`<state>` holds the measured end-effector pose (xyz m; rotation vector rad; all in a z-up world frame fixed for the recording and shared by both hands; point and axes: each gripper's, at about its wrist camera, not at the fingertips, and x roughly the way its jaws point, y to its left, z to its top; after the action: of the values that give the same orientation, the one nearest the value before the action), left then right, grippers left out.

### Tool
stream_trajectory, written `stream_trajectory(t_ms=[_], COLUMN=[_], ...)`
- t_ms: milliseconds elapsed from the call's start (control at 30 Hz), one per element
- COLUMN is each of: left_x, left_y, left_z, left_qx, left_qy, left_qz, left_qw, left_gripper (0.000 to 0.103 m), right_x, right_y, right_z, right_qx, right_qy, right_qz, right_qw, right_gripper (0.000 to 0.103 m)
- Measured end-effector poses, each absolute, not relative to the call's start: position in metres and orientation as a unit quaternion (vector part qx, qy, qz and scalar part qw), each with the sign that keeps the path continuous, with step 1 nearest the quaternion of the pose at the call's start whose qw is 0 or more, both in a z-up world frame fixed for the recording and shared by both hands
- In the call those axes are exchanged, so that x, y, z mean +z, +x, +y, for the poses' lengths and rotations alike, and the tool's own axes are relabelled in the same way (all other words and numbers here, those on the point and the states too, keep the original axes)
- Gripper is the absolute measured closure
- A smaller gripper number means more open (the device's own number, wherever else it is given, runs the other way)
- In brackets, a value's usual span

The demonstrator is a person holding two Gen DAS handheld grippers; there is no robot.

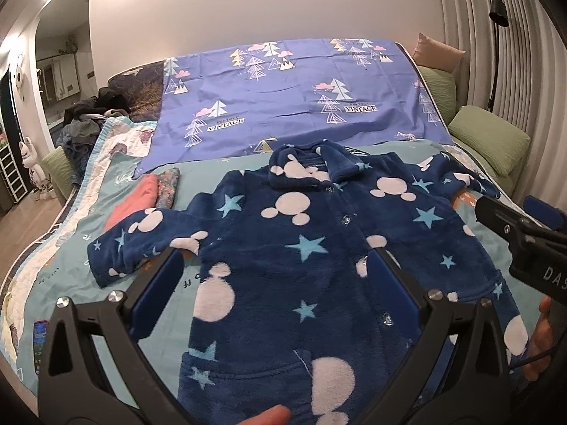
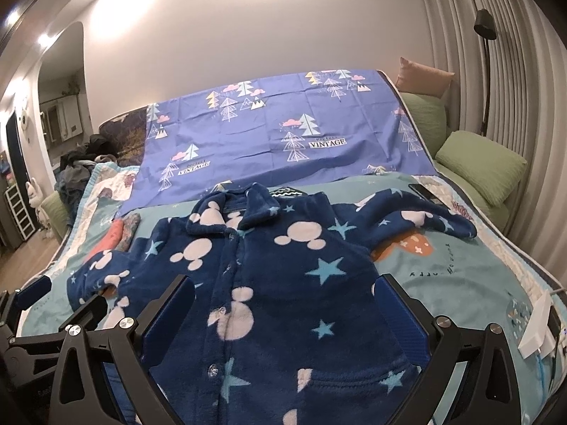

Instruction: Fold small clothes

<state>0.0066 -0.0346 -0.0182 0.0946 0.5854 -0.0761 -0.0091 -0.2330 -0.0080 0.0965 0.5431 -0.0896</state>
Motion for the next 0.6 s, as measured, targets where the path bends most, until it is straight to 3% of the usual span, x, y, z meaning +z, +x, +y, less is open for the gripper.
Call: stream_trajectory(t_ms=[600], left_x=[-0.0172], left_y=[0.0084], left_z=[-0.0318], left_qx=[-0.054], left_qy=[0.033], left_qz=[0.301], left_qw=[0.952], left_gripper=[0.001], right_x=[-0.0091], right_y=[-0.0085], right_z=[-0.2287], right_qx=[-0.042], right_qy=[0.041], right_qz=[0.269], right_qw=[0.961], right_gripper=[0.000])
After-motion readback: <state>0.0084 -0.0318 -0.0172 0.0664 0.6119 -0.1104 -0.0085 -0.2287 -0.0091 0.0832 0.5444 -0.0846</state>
